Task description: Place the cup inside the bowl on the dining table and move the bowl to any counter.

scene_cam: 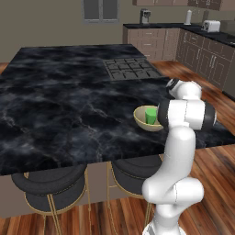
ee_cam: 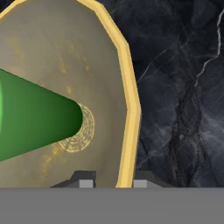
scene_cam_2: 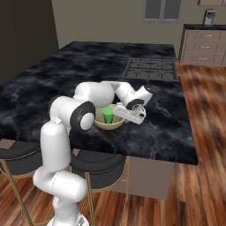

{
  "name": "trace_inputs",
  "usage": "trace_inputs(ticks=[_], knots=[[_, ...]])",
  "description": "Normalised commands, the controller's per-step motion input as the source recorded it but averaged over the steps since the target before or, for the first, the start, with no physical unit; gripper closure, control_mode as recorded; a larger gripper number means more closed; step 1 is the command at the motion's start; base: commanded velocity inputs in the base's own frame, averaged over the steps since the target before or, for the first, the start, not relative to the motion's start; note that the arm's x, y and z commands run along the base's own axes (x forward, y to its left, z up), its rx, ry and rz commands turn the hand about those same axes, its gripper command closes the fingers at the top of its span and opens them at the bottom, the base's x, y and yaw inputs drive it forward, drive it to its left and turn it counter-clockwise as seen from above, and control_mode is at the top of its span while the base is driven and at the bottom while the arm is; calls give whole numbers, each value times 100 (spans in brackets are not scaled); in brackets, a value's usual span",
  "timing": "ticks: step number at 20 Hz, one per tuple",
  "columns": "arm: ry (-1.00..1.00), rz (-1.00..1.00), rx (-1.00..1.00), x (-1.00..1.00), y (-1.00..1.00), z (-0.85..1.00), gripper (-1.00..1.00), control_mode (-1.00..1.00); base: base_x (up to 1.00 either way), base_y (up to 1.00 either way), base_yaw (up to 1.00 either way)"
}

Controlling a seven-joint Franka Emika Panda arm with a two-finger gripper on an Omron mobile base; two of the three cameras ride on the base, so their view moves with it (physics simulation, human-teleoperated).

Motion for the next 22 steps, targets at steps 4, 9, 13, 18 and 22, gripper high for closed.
trace_inputs(ticks=[4,9,13,18,22], knots=[[0,0,6,-37,0,18,100,-100,0,0,0],[0,0,3,-52,0,22,100,-100,0,0,0],[0,0,0,-50,0,22,100,-100,0,0,0],[0,0,0,-44,0,28,100,-100,0,0,0],[0,0,0,-45,0,27,100,-100,0,0,0]])
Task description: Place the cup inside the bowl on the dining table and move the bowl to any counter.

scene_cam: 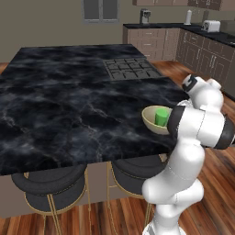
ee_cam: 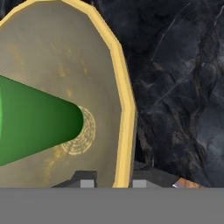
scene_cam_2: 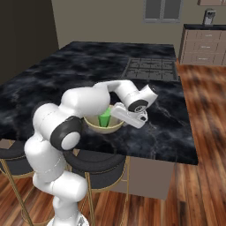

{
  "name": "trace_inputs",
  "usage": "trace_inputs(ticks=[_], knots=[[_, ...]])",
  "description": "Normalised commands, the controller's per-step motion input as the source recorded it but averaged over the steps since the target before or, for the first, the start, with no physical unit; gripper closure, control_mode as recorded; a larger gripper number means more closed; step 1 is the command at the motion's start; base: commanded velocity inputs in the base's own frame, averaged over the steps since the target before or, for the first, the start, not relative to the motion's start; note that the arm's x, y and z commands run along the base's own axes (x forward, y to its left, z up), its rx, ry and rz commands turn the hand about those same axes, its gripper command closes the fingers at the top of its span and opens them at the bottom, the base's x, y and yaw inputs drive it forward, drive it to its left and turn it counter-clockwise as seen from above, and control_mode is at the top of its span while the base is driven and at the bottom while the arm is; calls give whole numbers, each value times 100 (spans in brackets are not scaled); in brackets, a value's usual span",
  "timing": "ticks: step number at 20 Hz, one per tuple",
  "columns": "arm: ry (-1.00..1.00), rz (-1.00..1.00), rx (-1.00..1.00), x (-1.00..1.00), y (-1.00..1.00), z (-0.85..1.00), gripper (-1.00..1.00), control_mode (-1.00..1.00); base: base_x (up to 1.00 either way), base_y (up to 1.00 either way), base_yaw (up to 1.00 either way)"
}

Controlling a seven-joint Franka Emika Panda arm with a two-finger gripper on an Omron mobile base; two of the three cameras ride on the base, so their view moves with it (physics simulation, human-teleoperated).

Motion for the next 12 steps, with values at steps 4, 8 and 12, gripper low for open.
trace_inputs(ticks=[4,8,12], knots=[[0,0,0,-40,0,23,100,-100,0,0,0],[0,0,0,-43,0,20,100,-100,0,0,0],[0,0,0,-47,0,21,100,-100,0,0,0]])
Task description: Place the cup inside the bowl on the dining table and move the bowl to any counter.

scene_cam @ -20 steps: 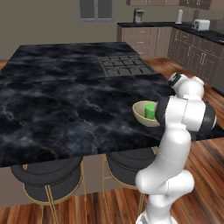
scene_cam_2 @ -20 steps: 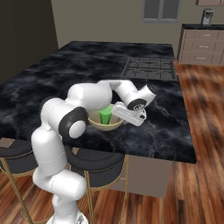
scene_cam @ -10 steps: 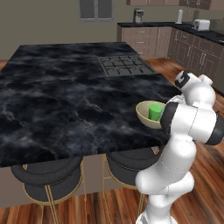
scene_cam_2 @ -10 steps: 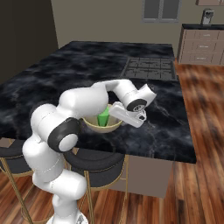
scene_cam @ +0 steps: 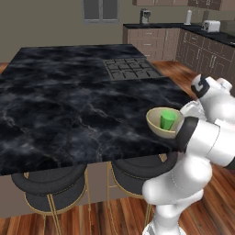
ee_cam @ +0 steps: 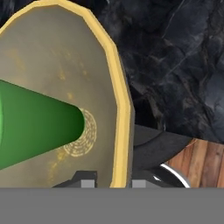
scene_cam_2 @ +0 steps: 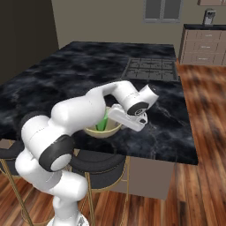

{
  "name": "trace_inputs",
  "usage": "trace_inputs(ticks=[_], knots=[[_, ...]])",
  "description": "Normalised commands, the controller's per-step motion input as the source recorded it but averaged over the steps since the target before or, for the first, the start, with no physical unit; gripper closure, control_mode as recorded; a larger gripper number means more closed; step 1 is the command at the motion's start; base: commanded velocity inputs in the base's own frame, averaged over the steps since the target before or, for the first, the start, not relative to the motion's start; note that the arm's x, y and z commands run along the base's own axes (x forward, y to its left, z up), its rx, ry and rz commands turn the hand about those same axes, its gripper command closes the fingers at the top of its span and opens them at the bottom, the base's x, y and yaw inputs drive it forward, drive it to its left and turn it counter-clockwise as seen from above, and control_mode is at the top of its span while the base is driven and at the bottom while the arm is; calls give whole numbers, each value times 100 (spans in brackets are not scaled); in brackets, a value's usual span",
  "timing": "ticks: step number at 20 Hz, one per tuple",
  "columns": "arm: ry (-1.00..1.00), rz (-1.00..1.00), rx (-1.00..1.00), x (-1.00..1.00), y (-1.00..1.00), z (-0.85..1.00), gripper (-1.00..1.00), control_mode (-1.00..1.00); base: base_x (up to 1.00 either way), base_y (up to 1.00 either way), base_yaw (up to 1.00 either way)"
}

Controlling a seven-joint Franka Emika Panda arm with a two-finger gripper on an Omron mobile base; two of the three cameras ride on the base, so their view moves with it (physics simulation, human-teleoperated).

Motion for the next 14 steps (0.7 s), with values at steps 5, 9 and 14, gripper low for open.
trace_inputs(ticks=[5,9,14], knots=[[0,0,0,-44,0,20,100,-100,0,0,0],[0,0,-1,-30,1,27,100,-100,0,0,0],[0,-2,-2,0,17,31,100,-100,0,0,0]])
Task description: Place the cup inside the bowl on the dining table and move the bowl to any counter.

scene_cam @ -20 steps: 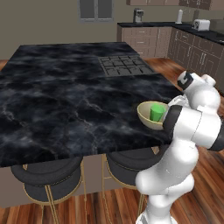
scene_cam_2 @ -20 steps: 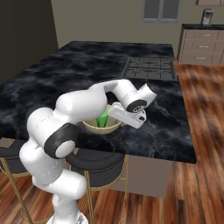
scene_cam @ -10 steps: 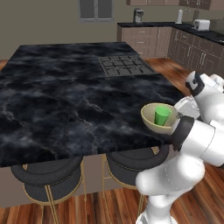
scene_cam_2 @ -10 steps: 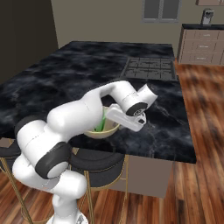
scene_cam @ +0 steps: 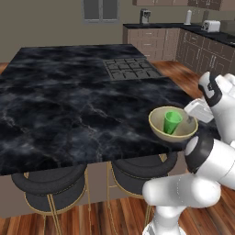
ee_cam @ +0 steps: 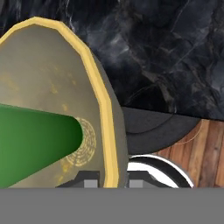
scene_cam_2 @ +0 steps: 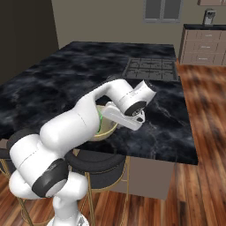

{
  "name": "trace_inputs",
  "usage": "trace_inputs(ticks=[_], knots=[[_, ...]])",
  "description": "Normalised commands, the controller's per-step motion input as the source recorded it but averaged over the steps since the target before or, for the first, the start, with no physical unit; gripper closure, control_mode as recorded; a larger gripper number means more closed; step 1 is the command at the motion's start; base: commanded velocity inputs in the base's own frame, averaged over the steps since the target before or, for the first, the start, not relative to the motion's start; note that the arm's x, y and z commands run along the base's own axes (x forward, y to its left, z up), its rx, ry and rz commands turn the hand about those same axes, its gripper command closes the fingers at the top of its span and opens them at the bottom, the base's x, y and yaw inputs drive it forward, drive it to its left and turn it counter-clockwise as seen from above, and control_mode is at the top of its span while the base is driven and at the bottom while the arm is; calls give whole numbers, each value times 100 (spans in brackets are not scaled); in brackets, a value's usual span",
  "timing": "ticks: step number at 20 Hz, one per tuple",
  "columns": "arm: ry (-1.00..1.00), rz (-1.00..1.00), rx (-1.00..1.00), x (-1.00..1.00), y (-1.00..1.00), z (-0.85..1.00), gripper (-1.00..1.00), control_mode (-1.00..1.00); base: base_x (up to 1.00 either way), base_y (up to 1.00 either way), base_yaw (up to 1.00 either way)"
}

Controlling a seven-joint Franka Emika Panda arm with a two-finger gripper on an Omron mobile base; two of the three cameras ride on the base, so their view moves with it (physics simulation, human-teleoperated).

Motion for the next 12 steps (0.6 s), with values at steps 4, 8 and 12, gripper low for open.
trace_inputs(ticks=[4,8,12], knots=[[1,-5,-2,0,26,26,100,-100,0,0,0],[11,-9,-2,0,16,8,100,-100,0,0,0],[22,-13,0,5,3,0,100,-100,0,0,0]])
